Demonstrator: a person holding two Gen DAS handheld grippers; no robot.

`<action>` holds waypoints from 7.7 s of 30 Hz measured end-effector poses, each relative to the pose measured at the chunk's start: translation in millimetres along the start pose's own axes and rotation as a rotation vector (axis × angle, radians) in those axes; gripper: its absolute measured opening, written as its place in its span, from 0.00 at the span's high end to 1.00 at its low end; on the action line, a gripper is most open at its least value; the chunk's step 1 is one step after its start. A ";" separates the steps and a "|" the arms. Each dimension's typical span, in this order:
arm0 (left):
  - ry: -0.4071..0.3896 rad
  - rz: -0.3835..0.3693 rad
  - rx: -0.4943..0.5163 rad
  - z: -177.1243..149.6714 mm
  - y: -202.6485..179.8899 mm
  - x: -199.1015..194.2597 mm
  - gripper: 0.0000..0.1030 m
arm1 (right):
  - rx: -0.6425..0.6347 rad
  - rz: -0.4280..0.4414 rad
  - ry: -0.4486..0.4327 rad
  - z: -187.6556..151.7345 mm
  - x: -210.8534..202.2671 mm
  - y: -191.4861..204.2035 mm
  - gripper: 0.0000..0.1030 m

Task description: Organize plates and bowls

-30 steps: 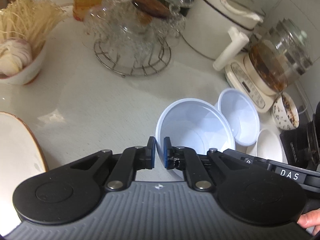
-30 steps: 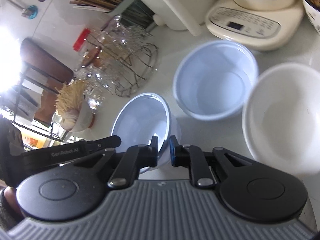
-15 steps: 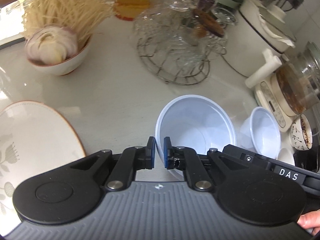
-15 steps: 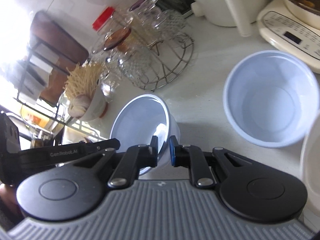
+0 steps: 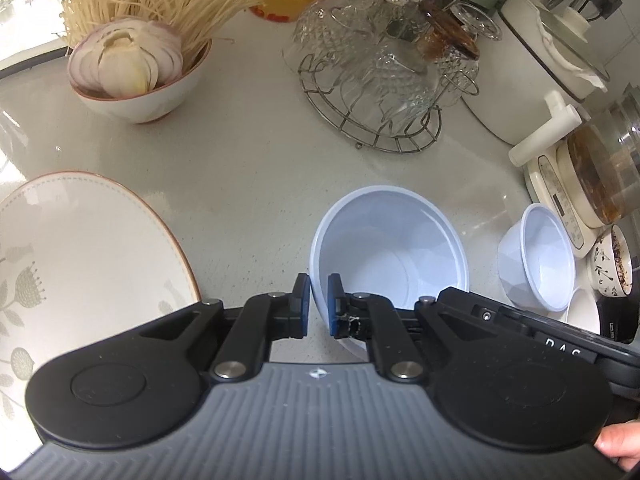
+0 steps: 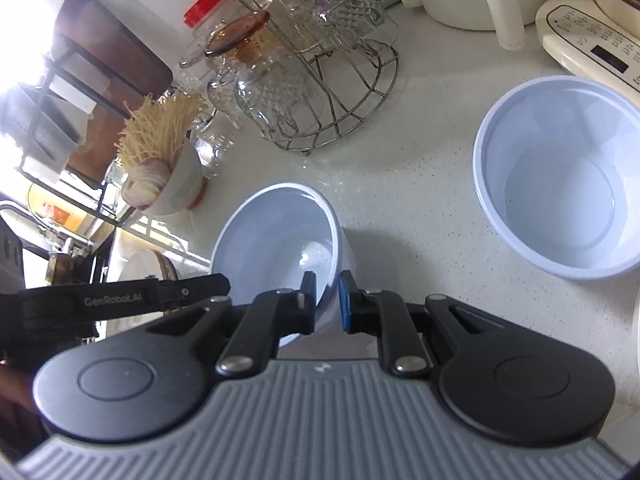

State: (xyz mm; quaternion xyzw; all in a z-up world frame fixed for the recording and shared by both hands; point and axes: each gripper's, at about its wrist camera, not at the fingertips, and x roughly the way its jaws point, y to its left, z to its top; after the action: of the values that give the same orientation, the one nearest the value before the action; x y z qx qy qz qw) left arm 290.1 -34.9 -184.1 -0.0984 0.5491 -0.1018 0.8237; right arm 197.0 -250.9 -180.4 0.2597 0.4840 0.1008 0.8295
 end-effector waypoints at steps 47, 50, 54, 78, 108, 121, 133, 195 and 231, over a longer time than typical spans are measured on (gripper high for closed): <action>-0.342 -0.114 0.311 -32.6 -32.5 -194.9 0.59 | -0.131 -0.269 -0.409 -54.3 -151.3 110.7 0.74; -0.365 -0.149 0.314 -32.1 -29.1 -206.0 0.59 | -0.125 -0.290 -0.419 -58.0 -157.5 119.4 0.74; -0.371 -0.182 0.329 -33.3 -23.7 -213.5 0.59 | -0.143 -0.324 -0.443 -65.1 -163.0 130.4 0.74; -0.276 -0.283 0.398 -8.9 -88.5 -155.4 0.59 | -0.017 -0.442 -0.461 -34.8 -171.9 70.8 0.74; 0.036 -0.256 0.328 31.7 -168.3 7.0 0.55 | 0.102 -0.439 -0.311 39.6 -131.2 -55.2 0.56; 0.127 -0.187 0.298 38.8 -188.5 64.5 0.70 | 0.125 -0.396 -0.157 55.8 -78.9 -95.4 0.67; 0.150 -0.163 0.268 39.5 -190.3 81.0 0.89 | 0.116 -0.399 -0.113 59.8 -62.2 -102.6 0.84; -0.190 -0.152 0.177 31.4 -39.7 -108.6 0.91 | -0.077 -0.142 -0.184 45.6 -86.4 74.3 0.86; -0.006 -0.126 0.128 29.1 3.3 -34.0 0.90 | -0.063 -0.264 0.007 34.9 -9.6 70.6 0.83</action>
State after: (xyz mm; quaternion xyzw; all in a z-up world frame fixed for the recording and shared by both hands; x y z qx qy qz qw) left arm 304.4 -21.0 -143.9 -0.0802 0.5319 -0.1878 0.8218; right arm 227.9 -206.9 -122.1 0.1673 0.5133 0.0070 0.8417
